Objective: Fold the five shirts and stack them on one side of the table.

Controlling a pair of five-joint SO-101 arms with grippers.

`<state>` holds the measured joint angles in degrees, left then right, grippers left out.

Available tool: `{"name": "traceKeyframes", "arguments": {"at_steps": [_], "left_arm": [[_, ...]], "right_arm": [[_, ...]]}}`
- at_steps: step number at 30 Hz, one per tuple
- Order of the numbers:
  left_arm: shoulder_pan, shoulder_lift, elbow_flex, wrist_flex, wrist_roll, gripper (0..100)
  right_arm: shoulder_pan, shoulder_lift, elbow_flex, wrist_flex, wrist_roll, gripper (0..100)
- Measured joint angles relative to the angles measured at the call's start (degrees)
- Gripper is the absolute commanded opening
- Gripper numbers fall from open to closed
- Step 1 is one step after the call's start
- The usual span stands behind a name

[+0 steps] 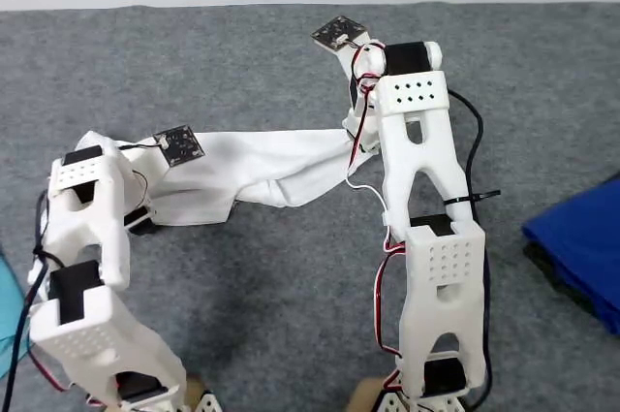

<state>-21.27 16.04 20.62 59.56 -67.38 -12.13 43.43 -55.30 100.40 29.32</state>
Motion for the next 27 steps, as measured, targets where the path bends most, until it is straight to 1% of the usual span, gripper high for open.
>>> {"name": "traceKeyframes", "arguments": {"at_steps": [3, 8, 10, 22, 27], "left_arm": [[0.00, 2.55, -2.20, 0.26, 0.00, 15], [0.09, 5.10, -6.77, 6.42, 0.00, 3], [0.18, 5.98, -7.82, 8.53, 0.00, 0], [0.53, 6.59, -16.44, 17.85, 0.00, 0], [0.53, 6.59, -22.95, 22.59, 0.00, 0]], "right_arm": [[0.00, 0.00, 0.00, 0.00, 0.00, 1.0], [0.00, 0.00, 0.00, 0.00, 0.00, 1.0], [0.00, 0.00, 0.00, 0.00, 0.00, 1.0], [0.00, 0.00, 0.00, 0.00, 0.00, 1.0], [0.00, 0.00, 0.00, 0.00, 0.00, 1.0]]}}
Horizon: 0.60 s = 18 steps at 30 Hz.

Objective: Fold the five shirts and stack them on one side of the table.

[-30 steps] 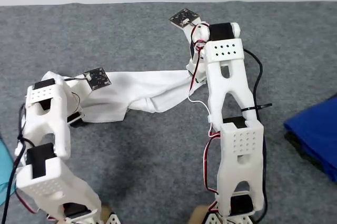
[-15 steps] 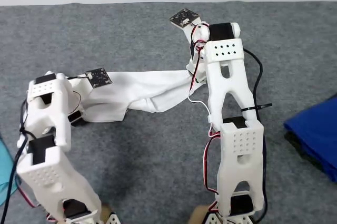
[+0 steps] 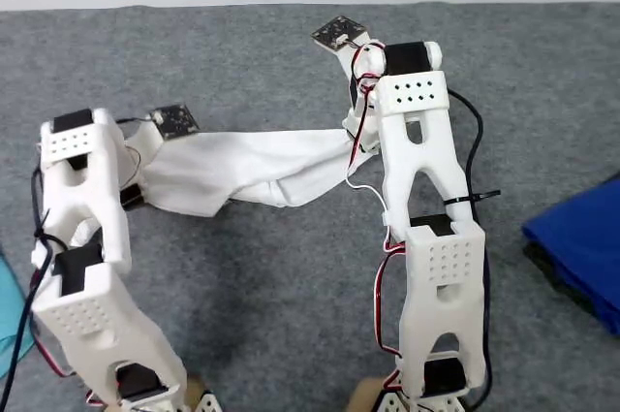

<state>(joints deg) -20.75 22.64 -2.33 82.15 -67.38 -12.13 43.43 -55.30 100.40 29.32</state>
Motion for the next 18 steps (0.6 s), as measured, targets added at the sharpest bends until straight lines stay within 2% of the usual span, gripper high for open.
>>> {"name": "traceKeyframes", "arguments": {"at_steps": [13, 18], "left_arm": [[2.55, 0.00, -16.44, 15.30, 0.00, 0], [2.90, 0.00, -24.44, 16.62, 3.34, 0]], "right_arm": [[0.26, 0.00, 0.00, 0.00, 0.00, 1.0], [3.25, -2.55, -2.73, 0.00, 0.00, 1.0]]}}
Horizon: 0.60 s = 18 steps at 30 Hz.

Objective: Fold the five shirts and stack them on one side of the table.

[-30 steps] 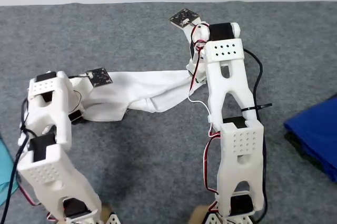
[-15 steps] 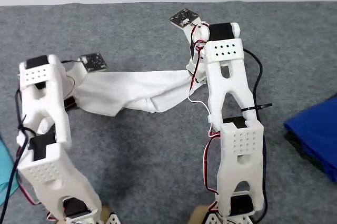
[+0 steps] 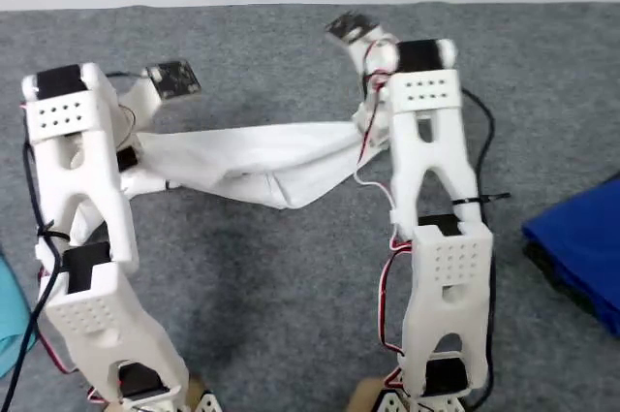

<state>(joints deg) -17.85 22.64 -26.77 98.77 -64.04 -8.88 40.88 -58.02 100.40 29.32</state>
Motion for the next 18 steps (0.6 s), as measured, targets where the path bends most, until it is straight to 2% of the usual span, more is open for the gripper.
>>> {"name": "traceKeyframes", "arguments": {"at_steps": [6, 15, 18], "left_arm": [[0.79, -5.01, -7.47, 0.18, 7.56, 0], [1.58, -14.07, -19.43, 0.44, 22.42, 0], [1.58, -16.62, -24.62, 0.62, 27.16, 0]], "right_arm": [[1.76, -7.74, -2.81, 0.00, 0.00, 1.0], [1.76, -21.63, -2.81, 0.00, 1.49, 1.0], [3.78, -25.41, -2.81, 0.00, 1.93, 1.0]]}}
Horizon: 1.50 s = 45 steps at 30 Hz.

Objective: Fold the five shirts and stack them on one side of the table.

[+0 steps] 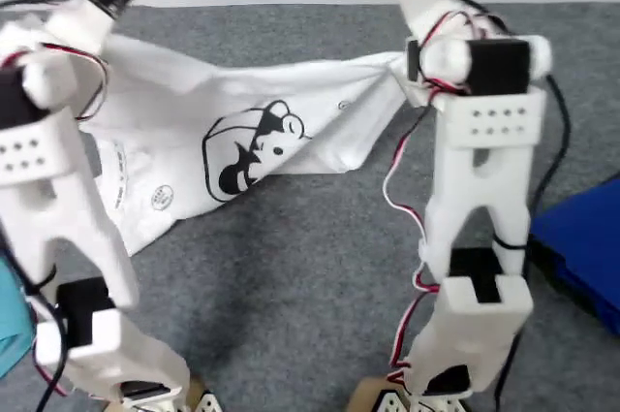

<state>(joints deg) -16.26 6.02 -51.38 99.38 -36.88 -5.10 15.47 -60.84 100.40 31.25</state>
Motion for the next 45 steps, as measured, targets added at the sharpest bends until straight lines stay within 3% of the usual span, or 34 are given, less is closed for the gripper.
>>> {"name": "traceKeyframes", "arguments": {"at_steps": [9, 26, 35, 45], "left_arm": [[0.18, -10.29, -9.49, 0.18, 5.98, 0], [0.18, -27.69, -16.97, -2.11, 6.24, 0], [0.18, -33.85, -17.41, -2.73, 6.24, 0], [0.09, -38.59, -17.93, -2.73, 6.24, 0]], "right_arm": [[3.60, -11.25, -0.09, 0.00, 0.00, 1.0], [6.33, -32.18, -0.09, 0.00, 0.62, 1.0], [13.80, -44.22, -0.18, 0.09, 7.03, 1.0], [16.18, -50.46, 0.00, 0.18, 10.73, 1.0]]}}
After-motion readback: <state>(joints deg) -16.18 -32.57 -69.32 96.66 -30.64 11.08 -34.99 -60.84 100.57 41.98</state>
